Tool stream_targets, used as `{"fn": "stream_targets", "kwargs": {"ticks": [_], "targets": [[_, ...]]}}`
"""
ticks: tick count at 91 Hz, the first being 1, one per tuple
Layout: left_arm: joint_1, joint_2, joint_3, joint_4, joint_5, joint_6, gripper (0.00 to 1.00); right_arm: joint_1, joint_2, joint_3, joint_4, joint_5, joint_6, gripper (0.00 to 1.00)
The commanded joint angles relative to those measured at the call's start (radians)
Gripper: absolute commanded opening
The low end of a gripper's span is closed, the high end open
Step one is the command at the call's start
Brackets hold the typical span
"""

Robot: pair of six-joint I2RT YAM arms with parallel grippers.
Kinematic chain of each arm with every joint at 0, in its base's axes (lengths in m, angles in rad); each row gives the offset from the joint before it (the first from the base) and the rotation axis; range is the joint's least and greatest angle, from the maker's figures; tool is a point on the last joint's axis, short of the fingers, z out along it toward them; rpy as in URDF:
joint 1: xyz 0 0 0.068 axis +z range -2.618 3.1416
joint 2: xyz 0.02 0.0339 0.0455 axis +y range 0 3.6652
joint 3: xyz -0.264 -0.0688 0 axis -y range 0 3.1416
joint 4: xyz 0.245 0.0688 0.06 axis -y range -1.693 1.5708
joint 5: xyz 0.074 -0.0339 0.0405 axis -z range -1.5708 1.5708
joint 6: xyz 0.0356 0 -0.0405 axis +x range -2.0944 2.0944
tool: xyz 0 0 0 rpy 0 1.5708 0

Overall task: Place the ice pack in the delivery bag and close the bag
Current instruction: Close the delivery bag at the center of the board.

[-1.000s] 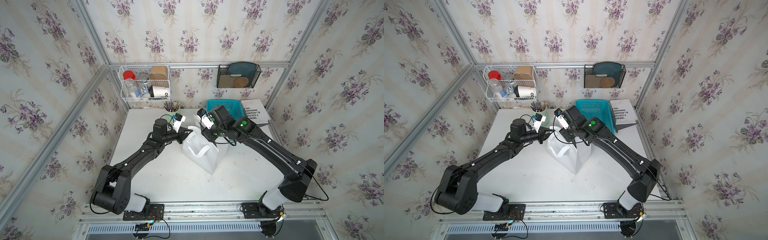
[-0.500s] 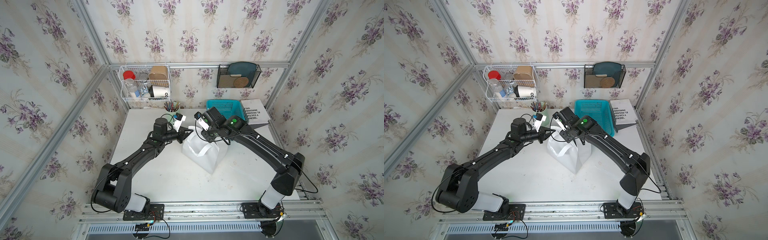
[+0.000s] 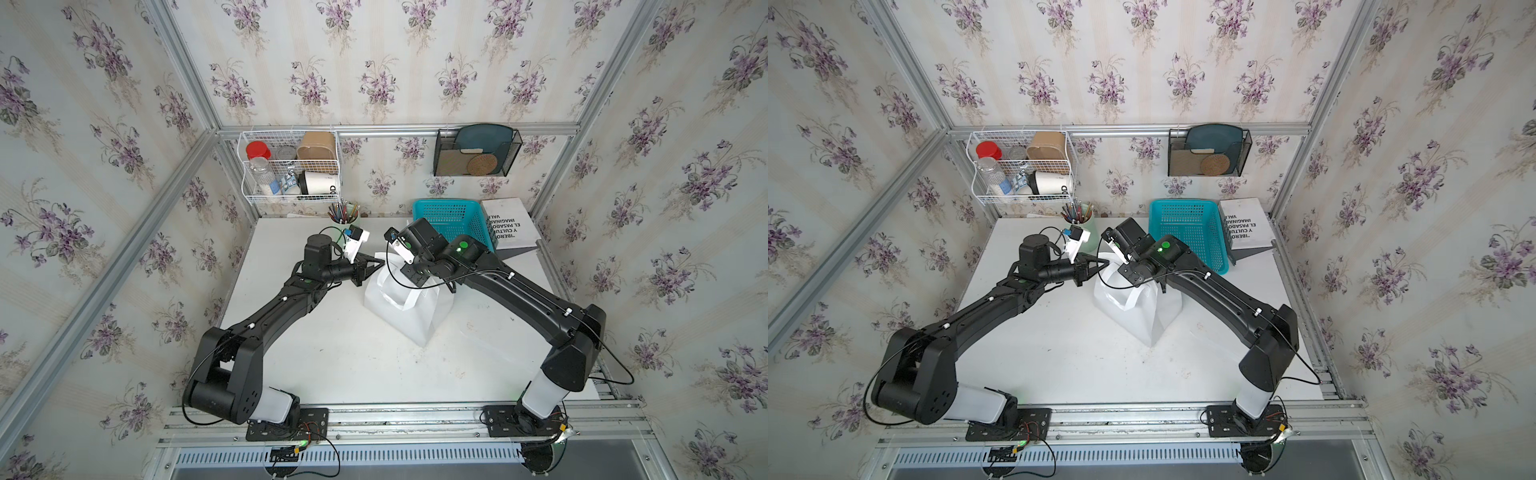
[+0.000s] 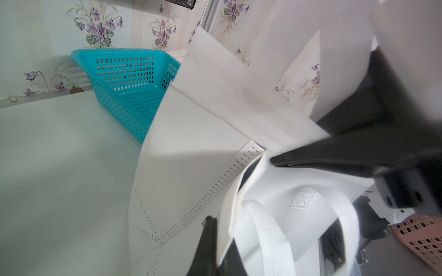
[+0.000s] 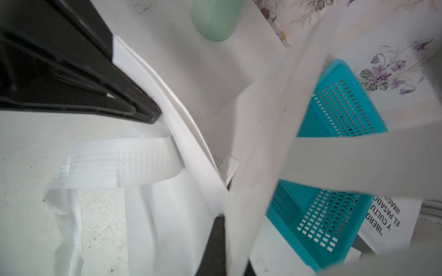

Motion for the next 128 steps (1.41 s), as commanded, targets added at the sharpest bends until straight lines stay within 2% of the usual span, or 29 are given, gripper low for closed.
{"fn": "stream_targets", "kwargs": {"ticks": [1, 11, 22, 29, 39, 48, 67, 79, 98, 105, 111, 119, 128], "targets": [[0.058, -0.079, -0.043, 0.089, 0.023, 0.022, 0.28, 0.006, -0.064, -0.099, 0.109, 0.115, -0.121, 0.00], [0.102, -0.179, -0.119, 0.172, 0.054, 0.118, 0.58, 0.007, -0.174, -0.255, 0.309, 0.127, -0.267, 0.00], [0.105, -0.204, -0.123, 0.171, 0.121, 0.189, 0.68, 0.002, -0.269, -0.412, 0.505, 0.103, -0.438, 0.00], [0.092, -0.201, -0.121, 0.215, 0.169, 0.190, 0.79, -0.015, -0.295, -0.445, 0.543, 0.022, -0.506, 0.00], [0.051, -0.190, -0.098, 0.158, 0.164, 0.288, 0.82, -0.062, -0.296, -0.434, 0.534, -0.128, -0.514, 0.00], [0.033, -0.173, -0.074, 0.073, 0.119, 0.372, 0.84, -0.072, -0.302, -0.441, 0.548, -0.209, -0.550, 0.00], [0.012, -0.126, -0.090, 0.181, 0.028, 0.323, 0.84, -0.072, -0.293, -0.452, 0.568, -0.263, -0.573, 0.00], [-0.011, -0.077, -0.097, 0.279, -0.021, 0.275, 0.84, -0.072, -0.294, -0.457, 0.580, -0.272, -0.560, 0.00], [-0.024, 0.021, -0.069, 0.353, -0.028, 0.252, 0.84, -0.072, -0.309, -0.471, 0.588, -0.282, -0.545, 0.00], [-0.024, 0.049, -0.051, 0.387, -0.004, 0.223, 0.80, -0.071, -0.318, -0.488, 0.599, -0.282, -0.541, 0.00], [-0.024, 0.078, -0.030, 0.387, 0.038, 0.205, 0.69, -0.071, -0.320, -0.495, 0.608, -0.276, -0.535, 0.00], [-0.024, 0.110, -0.012, 0.379, 0.085, 0.185, 0.44, -0.067, -0.318, -0.507, 0.635, -0.241, -0.519, 0.00], [-0.023, 0.123, -0.025, 0.372, 0.110, 0.184, 0.30, -0.060, -0.312, -0.514, 0.660, -0.192, -0.506, 0.00]]}}
